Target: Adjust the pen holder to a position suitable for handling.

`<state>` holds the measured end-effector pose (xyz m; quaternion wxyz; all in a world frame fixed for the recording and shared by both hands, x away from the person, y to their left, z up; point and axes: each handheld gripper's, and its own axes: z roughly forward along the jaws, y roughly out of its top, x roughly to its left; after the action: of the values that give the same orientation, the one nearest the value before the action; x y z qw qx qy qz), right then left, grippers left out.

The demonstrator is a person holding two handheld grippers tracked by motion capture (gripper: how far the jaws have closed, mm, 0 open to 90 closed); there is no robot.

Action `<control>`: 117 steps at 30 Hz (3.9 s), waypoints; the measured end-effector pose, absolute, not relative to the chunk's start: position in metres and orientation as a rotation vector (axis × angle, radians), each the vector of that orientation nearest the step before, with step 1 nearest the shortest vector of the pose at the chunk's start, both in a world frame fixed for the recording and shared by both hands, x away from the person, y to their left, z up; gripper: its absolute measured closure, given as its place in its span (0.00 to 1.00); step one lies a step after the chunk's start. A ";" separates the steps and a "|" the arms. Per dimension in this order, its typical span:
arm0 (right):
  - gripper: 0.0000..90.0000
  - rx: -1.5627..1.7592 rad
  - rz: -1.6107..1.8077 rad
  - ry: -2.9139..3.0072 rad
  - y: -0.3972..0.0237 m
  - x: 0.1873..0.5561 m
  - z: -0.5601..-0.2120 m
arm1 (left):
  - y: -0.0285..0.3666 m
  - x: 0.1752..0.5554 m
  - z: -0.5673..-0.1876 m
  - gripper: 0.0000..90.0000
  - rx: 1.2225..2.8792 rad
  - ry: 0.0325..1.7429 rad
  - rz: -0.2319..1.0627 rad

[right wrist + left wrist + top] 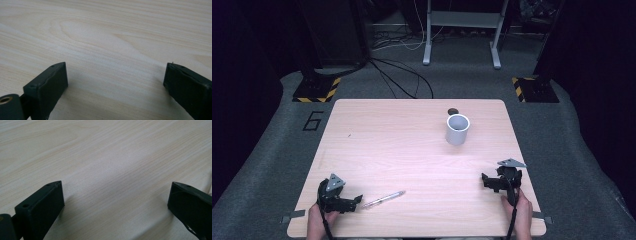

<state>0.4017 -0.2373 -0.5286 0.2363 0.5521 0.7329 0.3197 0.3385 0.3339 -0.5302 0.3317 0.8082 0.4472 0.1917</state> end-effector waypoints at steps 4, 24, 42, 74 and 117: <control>0.05 1.513 0.876 2.010 -0.237 0.402 -0.529 | 0.334 0.339 -0.530 0.01 2.117 1.164 0.504; 0.04 1.501 0.873 2.045 -0.241 0.399 -0.528 | 0.333 0.339 -0.532 0.01 2.098 1.167 0.521; 0.02 1.502 0.938 2.089 -0.244 0.407 -0.503 | 0.333 0.339 -0.532 0.01 2.097 1.167 0.521; 0.02 1.355 1.026 2.237 -0.189 0.474 -0.439 | 0.333 0.339 -0.532 0.01 2.092 1.172 0.515; 0.01 1.360 0.822 2.320 -0.128 0.584 -0.447 | 0.333 0.339 -0.532 0.01 2.081 1.173 0.520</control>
<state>0.5837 -0.1276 -0.4470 0.1640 0.4770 0.8139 0.2882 0.3390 0.3326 -0.5322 0.3413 0.8000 0.4511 0.2000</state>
